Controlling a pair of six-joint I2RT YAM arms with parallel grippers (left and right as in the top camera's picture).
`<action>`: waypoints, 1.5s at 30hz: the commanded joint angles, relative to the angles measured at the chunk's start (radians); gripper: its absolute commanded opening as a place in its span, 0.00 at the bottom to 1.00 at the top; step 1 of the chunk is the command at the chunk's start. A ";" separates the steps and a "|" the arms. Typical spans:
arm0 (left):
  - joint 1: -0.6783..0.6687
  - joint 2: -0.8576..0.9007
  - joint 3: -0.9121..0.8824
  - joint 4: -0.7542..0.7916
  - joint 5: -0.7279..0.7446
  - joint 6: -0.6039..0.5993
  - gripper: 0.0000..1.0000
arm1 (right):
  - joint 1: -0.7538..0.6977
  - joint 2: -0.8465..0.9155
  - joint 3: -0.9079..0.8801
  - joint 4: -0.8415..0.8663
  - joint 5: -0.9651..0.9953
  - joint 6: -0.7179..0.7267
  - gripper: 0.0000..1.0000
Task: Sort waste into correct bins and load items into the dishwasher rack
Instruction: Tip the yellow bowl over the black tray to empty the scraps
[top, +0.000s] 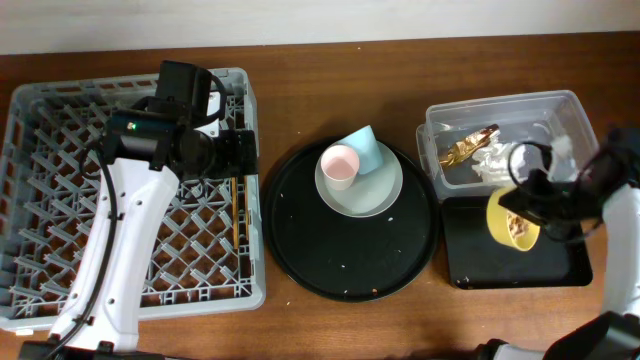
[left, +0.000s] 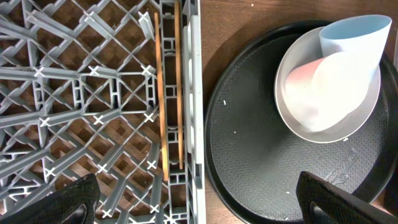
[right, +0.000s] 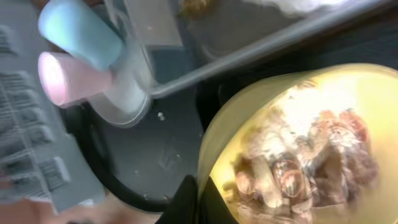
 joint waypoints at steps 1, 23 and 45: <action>0.002 -0.001 0.011 -0.001 0.006 -0.002 0.99 | -0.116 -0.014 -0.148 0.081 -0.351 -0.144 0.04; 0.002 -0.001 0.011 -0.001 0.006 -0.002 0.99 | -0.477 0.006 -0.500 0.452 -0.924 -0.176 0.04; 0.002 -0.001 0.011 -0.001 0.006 -0.002 0.99 | -0.477 0.013 -0.500 0.628 -0.925 0.225 0.04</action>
